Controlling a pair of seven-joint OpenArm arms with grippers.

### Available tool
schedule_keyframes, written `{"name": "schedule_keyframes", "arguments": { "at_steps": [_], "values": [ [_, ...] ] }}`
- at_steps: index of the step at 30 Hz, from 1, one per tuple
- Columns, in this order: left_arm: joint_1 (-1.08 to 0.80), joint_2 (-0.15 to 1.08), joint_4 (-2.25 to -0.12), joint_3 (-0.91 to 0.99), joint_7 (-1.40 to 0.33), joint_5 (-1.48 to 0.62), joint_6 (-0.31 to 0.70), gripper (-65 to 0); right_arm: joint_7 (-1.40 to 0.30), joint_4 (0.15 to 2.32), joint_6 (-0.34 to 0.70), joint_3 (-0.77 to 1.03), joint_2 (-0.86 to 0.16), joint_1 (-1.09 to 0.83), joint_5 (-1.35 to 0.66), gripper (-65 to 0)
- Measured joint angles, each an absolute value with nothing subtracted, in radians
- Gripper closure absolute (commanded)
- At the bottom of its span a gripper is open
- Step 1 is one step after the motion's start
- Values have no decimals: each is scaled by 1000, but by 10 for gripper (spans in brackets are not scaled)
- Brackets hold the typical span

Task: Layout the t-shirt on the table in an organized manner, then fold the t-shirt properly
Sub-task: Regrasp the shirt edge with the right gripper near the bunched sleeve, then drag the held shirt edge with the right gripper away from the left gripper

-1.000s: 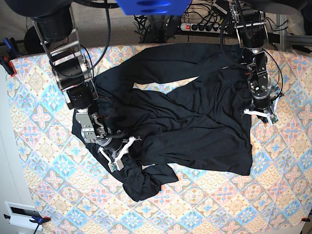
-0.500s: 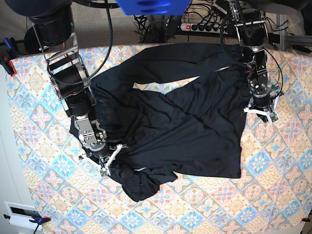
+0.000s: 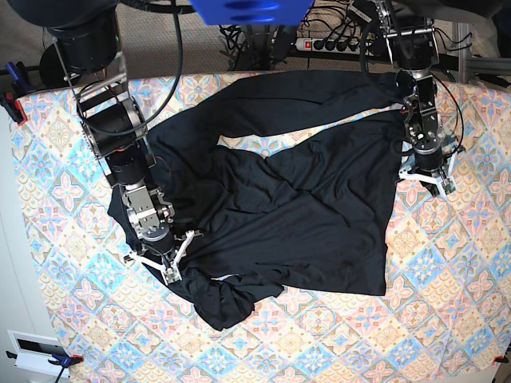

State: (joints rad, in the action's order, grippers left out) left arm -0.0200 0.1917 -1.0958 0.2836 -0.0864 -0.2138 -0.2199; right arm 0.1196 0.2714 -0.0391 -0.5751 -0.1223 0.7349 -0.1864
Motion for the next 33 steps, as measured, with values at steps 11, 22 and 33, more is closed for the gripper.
{"name": "schedule_keyframes", "arguments": {
  "at_steps": [11, 22, 33],
  "values": [
    [-134, 169, -1367, 289, -315, -425, -234, -215, 5, 574, -39, -385, -120, 734, -184, -128],
    [-228, 184, -1514, 287, -407, -522, -224, -252, -182, 869, -27, -265, -187, 591, -191, -286],
    [-277, 210, -1531, 282, -398, -532, -207, -267, -557, 1016, -37, 323, -235, 439, -366, -286]
  ]
}}
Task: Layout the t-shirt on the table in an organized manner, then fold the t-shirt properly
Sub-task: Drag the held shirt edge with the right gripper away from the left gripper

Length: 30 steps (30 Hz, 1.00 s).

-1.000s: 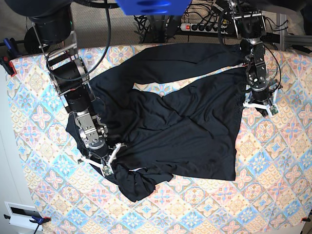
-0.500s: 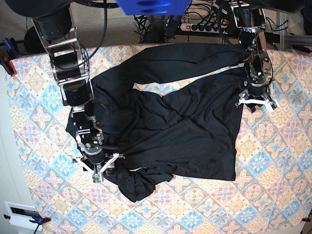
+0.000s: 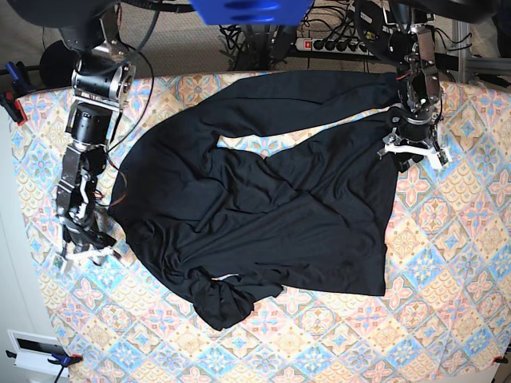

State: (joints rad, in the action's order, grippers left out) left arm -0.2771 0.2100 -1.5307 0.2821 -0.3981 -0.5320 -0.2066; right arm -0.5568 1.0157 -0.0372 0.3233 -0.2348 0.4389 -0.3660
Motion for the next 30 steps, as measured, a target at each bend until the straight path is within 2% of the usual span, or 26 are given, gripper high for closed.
{"name": "schedule_keyframes", "arguments": {
  "at_steps": [8, 12, 17, 23, 30],
  "values": [
    [-277, 208, -1531, 282, -400, -528, -208, -267, -680, 1029, -55, 447, -315, 292, -578, -286],
    [-279, 207, -1531, 282, -400, -528, -209, -267, -686, 1145, -54, 447, -319, 171, -669, -286],
    [-289, 208, -1531, 282, -389, -528, -205, -267, -685, 1265, -53, 447, -326, 65, -670, -286],
    [-299, 208, -1533, 282, -384, -529, -202, -267, -682, 1296, -53, 442, -322, -5, -673, -286],
    [-305, 208, -1533, 282, -381, -528, -201, -267, -703, 1345, -51, 315, -323, -8, -672, -286]
  ]
}}
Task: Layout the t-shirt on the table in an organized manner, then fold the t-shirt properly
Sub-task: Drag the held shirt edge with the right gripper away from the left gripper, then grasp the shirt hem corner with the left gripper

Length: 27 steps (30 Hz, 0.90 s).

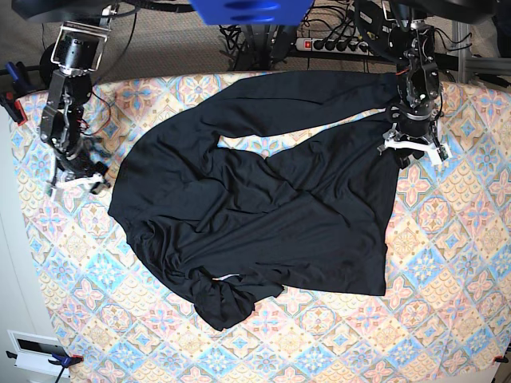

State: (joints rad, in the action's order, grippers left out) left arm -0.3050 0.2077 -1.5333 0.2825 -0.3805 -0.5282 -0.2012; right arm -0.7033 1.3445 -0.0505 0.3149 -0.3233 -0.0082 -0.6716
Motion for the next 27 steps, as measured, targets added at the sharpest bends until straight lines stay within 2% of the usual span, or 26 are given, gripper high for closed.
{"name": "schedule_keyframes", "arguments": {
  "at_steps": [9, 13, 18, 23, 25, 27],
  "values": [
    [-307, 208, -1534, 282, -378, -538, -201, -267, -708, 1429, -49, 257, -267, -38, -688, -286],
    [-309, 213, -1534, 284, -375, -603, -202, -267, -704, 1385, 61, 258, -270, -33, -842, -286],
    [-321, 216, -1534, 284, -369, -611, -199, -267, -673, 1281, 84, 265, -275, -29, -1005, -286],
    [-328, 216, -1536, 284, -365, -613, -197, -267, -669, 1253, 102, 265, -278, -22, -1020, -284],
    [-330, 216, -1536, 284, -361, -637, -197, -267, -665, 1250, 102, 265, -278, -22, -1021, -257],
    [-336, 217, -1537, 287, -363, -669, -198, -273, -662, 1245, 97, 265, -278, -22, -1019, -181]
  ]
}}
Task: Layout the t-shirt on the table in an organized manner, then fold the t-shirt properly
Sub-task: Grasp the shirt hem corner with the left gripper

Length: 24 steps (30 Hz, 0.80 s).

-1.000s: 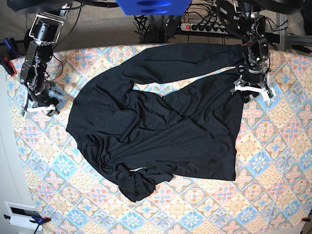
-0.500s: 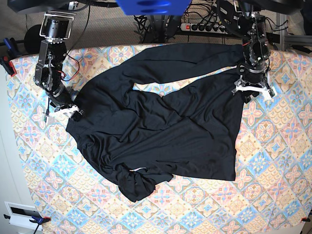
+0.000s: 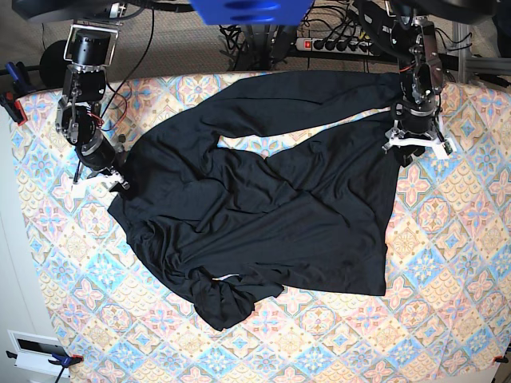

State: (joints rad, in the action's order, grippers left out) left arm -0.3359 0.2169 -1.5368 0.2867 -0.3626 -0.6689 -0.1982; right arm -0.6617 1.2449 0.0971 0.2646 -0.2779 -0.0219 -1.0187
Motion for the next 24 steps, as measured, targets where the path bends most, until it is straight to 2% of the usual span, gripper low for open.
{"name": "schedule_keyframes", "arguments": {
  "at_steps": [2, 4, 9, 24],
  "values": [
    [-340, 234, -1542, 288, -385, -725, -198, -288, -656, 1241, 86, 264, -278, -22, -1008, -77],
    [-339, 263, -1542, 289, -438, -821, -199, -306, -650, 1239, 82, 265, -278, -23, -1003, -21],
    [-346, 319, -1539, 289, -511, -1018, -197, -361, -652, 1239, 82, 260, -280, -24, -1003, -15],
    [-393, 336, -1552, 295, -604, -1052, -167, -371, -658, 1239, 82, 263, -279, -25, -1003, -14]
  ]
}}
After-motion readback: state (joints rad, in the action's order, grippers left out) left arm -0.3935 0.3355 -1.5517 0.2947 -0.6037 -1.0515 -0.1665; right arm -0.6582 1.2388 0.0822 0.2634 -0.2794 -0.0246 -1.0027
